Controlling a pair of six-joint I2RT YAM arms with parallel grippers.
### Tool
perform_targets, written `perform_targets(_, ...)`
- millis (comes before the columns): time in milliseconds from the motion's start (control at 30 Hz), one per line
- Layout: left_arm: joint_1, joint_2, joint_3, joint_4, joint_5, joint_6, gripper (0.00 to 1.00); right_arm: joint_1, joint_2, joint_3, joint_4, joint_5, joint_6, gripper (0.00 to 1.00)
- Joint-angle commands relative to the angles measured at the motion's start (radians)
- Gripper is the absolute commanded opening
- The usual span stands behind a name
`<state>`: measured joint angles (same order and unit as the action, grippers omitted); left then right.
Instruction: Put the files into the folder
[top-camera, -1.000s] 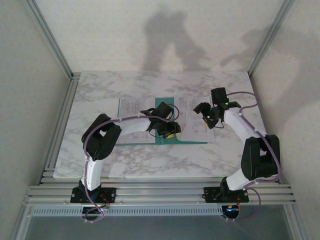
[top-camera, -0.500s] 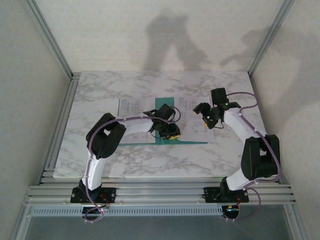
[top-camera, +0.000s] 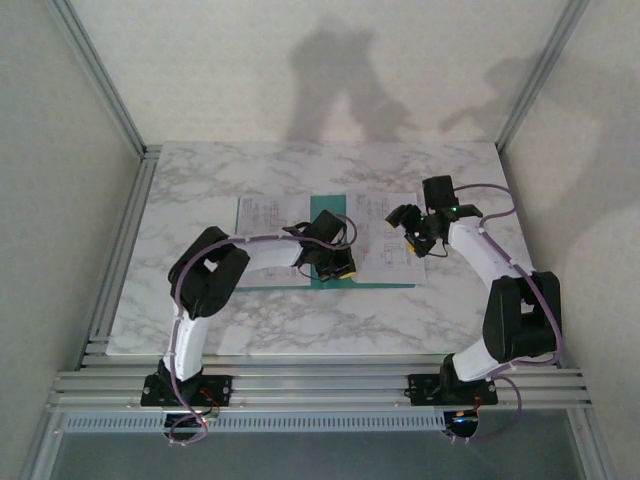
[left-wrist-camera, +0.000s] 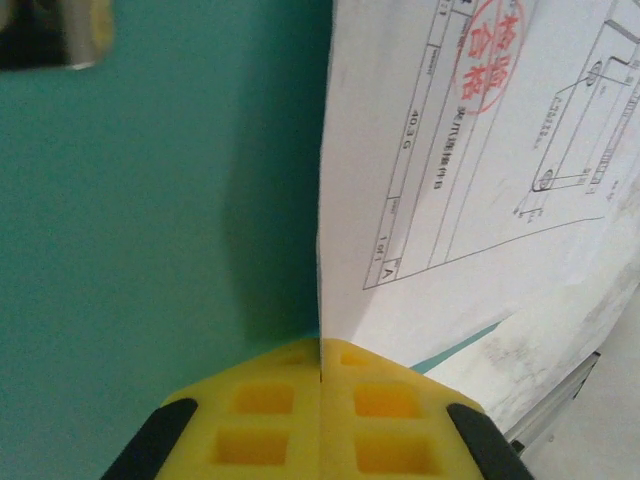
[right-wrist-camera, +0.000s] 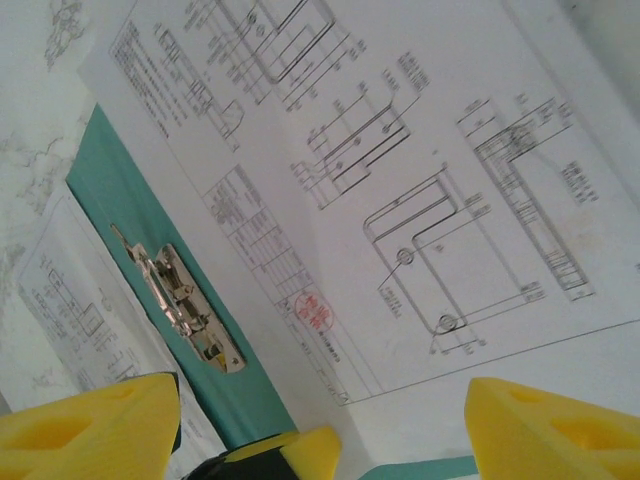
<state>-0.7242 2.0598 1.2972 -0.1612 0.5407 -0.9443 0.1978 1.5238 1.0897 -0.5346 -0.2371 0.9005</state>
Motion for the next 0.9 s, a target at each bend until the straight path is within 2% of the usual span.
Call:
perform_targets(0, 0.022, -0.069, -0.046, 0.044, 0.036, -0.022, 0.00, -0.007, -0.027, -0.014, 0.011, -0.010, -0.014, 0.76)
perform_targets(567, 0.060, -0.151, -0.180, 0.100, 0.031, -0.054, 0.00, -0.006, -0.014, -0.030, 0.031, -0.030, -0.006, 0.76)
perform_targets(867, 0.060, -0.161, -0.200, 0.112, 0.033, -0.061, 0.00, -0.006, 0.070, -0.014, 0.069, -0.066, 0.010, 0.76)
